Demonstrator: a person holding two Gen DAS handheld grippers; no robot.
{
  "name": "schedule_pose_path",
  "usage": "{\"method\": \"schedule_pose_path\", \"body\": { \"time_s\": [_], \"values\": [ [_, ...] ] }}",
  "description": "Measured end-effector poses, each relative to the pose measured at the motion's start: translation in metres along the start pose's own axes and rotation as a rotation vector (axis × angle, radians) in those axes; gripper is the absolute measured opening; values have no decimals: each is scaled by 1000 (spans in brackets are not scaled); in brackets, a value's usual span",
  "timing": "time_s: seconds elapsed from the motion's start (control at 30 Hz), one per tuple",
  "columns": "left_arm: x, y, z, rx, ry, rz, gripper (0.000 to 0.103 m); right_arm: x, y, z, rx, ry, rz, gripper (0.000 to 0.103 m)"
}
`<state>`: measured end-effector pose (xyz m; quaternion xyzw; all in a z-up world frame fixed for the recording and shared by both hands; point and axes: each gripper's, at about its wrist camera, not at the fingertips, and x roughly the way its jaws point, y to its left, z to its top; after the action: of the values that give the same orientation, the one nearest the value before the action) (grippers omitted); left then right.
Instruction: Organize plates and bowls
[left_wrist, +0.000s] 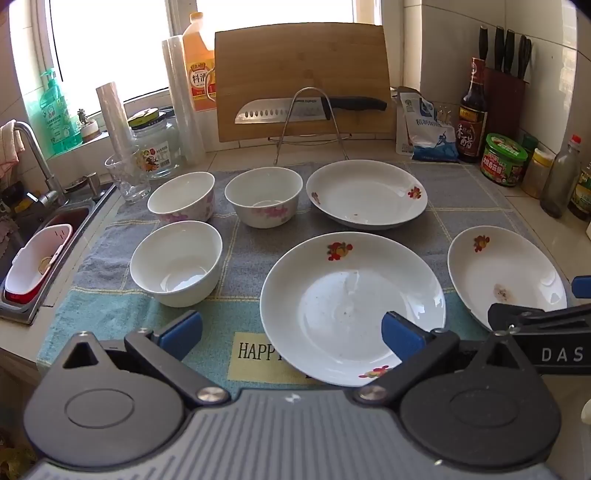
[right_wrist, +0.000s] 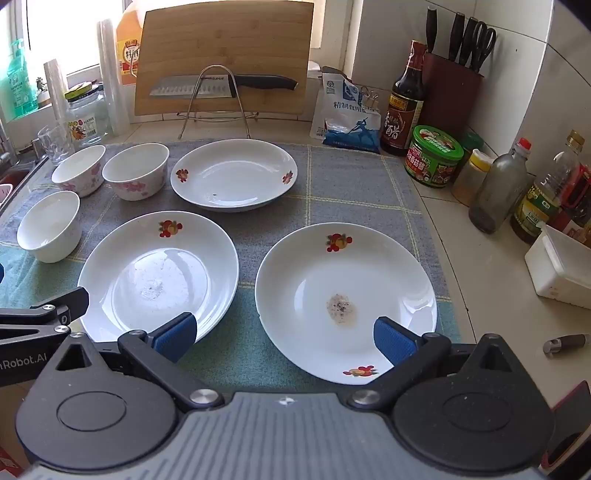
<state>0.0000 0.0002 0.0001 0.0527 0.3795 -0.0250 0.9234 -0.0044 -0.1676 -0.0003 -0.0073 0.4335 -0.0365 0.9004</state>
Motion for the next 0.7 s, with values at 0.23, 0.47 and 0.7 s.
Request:
{"method": "schedule_pose_path", "body": {
  "time_s": [0.23,0.47,0.7],
  "values": [
    [-7,7,3,-4,7,-10,102,-4,1,3,-13,1,-8,103],
    [-7,5,-1,-9,2,3,102,-8,2,2,-16,-17,-9,103],
    [-10,6,-2,-8,2,7,102,-12,3,2,-17,-23,-9,103]
  ]
}}
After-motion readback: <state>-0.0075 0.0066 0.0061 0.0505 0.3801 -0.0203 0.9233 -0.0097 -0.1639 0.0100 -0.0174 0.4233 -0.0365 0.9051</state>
